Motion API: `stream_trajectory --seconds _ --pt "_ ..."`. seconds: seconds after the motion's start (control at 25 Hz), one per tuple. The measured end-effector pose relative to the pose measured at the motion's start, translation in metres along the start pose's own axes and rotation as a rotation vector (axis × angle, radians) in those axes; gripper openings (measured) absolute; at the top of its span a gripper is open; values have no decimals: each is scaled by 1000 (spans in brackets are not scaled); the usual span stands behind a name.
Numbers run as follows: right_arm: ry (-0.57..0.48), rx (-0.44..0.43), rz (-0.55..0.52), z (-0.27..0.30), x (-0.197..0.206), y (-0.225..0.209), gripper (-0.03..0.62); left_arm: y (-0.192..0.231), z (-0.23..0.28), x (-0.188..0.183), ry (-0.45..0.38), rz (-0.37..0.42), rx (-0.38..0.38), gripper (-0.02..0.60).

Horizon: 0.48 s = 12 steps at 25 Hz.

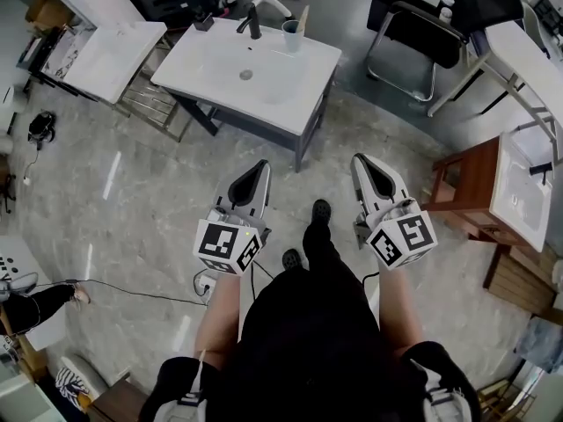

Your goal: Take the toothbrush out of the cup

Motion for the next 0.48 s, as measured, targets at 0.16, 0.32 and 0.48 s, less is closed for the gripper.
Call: stream_trajectory --seconds 0.16,0.32,0.48 --pt "-15 -31 -4 35 -14 -24 31 12 37 -17 -31 41 -30 14" --pt "-28 -49 -1 63 -29 -50 31 19 74 -27 -46 47 -59 14" --pt "-48 -40 7 82 -37 -85 31 18 113 -28 -35 54 -79 14"
Point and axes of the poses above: the fingertips, and each gripper's own axes: z forward along the fingers, y to its left, x out of its underside, the point moved 6 cm from there along -z, backward along the fingers, and after that the axes turned 6 degrees about -y, right-handed, at the moved point
